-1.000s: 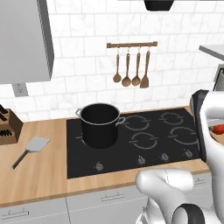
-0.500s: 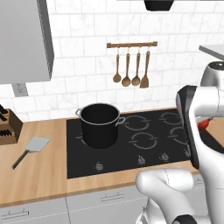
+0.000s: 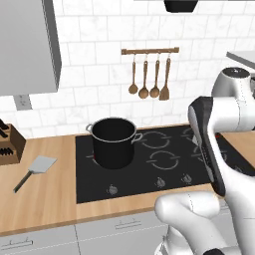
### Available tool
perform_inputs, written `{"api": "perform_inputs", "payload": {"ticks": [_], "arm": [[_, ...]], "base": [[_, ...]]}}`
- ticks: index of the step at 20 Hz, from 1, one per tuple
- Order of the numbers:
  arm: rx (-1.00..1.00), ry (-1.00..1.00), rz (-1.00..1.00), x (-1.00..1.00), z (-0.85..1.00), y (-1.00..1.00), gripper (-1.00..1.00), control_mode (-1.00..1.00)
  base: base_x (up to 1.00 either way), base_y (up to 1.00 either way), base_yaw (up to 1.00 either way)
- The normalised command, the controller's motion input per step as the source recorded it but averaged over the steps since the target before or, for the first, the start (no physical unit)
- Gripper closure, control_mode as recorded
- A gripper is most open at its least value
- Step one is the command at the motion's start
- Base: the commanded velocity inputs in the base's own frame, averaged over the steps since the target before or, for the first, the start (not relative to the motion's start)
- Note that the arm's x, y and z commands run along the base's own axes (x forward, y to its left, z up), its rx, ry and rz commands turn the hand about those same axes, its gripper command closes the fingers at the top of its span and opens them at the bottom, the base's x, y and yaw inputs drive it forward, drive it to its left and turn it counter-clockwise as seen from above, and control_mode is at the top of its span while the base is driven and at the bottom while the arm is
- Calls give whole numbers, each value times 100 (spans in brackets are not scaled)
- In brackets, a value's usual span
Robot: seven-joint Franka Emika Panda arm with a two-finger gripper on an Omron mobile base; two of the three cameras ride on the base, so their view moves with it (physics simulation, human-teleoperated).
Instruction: Put the tomato and squash in the pot. Retrieve the spatula and lightly stir the vegetables in the pot.
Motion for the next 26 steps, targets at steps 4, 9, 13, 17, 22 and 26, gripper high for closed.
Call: {"api": "perform_inputs", "payload": {"ticks": [4, 9, 13, 17, 22, 26], "arm": [[0, 8, 30, 34, 12, 65, 100, -100], [0, 9, 26, 38, 12, 58, 100, -100], [0, 9, 20, 46, 9, 51, 100, -100], [0, 11, 8, 52, 0, 55, 100, -100], [0, 9, 1, 54, 0, 59, 100, -100], [0, 2, 1, 50, -1, 54, 100, -100]], "base": [[0, 0, 0], [0, 0, 0], [0, 0, 0], [0, 0, 0], [0, 0, 0], [0, 0, 0]]}}
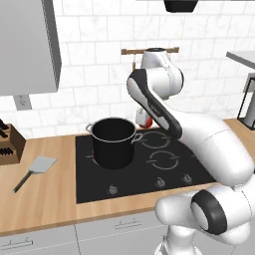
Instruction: Put the tomato and squash in the pot. Retrieve the spatula and lightly stir the vegetables in the pot.
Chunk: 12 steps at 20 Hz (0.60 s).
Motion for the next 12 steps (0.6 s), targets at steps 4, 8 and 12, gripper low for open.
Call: {"api": "perform_inputs", "payload": {"ticks": [4, 8, 12], "arm": [[0, 0, 0, 48, -9, 44, 100, -100], [0, 0, 0, 57, -14, 26, 100, -100], [0, 0, 0, 57, -25, 9, 100, -100]], "base": [[0, 0, 0], [0, 0, 0], [0, 0, 0]]}}
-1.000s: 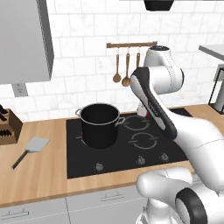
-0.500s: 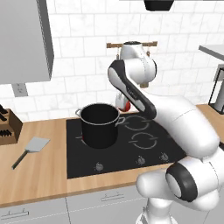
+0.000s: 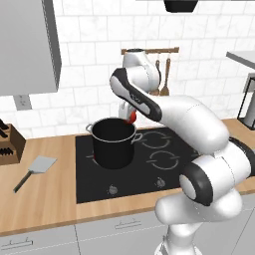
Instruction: Put the tomato and squash in the pot. Retrieve the spatula and lightly stir the vegetables in the pot.
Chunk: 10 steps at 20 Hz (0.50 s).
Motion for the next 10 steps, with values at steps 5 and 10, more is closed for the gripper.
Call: {"api": "perform_inputs", "payload": {"ticks": [5, 10], "arm": [[0, 0, 0, 51, -42, 4, 100, -100], [0, 0, 0, 43, -36, 12, 100, -100]], "base": [[0, 0, 0], [0, 0, 0]]}}
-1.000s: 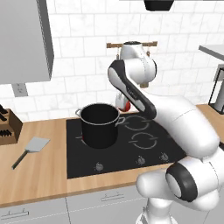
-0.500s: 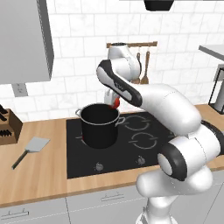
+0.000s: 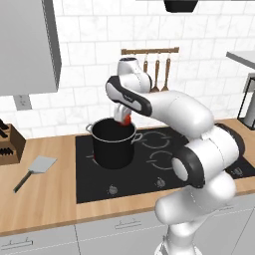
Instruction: Put the tomato and squash in the pot. Retrieve the spatula and lightly stir the vegetables in the pot.
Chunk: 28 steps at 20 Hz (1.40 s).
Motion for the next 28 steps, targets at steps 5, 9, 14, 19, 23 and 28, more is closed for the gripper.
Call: {"api": "perform_inputs", "payload": {"ticks": [5, 9, 14, 19, 23, 28], "arm": [[0, 0, 0, 41, -25, 15, 100, -100], [0, 0, 0, 35, -20, 19, 100, -100], [0, 0, 0, 19, -15, 15, 100, -100], [0, 1, 0, 22, -15, 8, 100, -100], [0, 0, 0, 0, 0, 0, 100, -100], [0, 0, 0, 0, -13, 0, 100, -100]], "base": [[0, 0, 0], [0, 0, 0], [0, 0, 0], [0, 0, 0], [0, 0, 0], [0, 0, 0]]}}
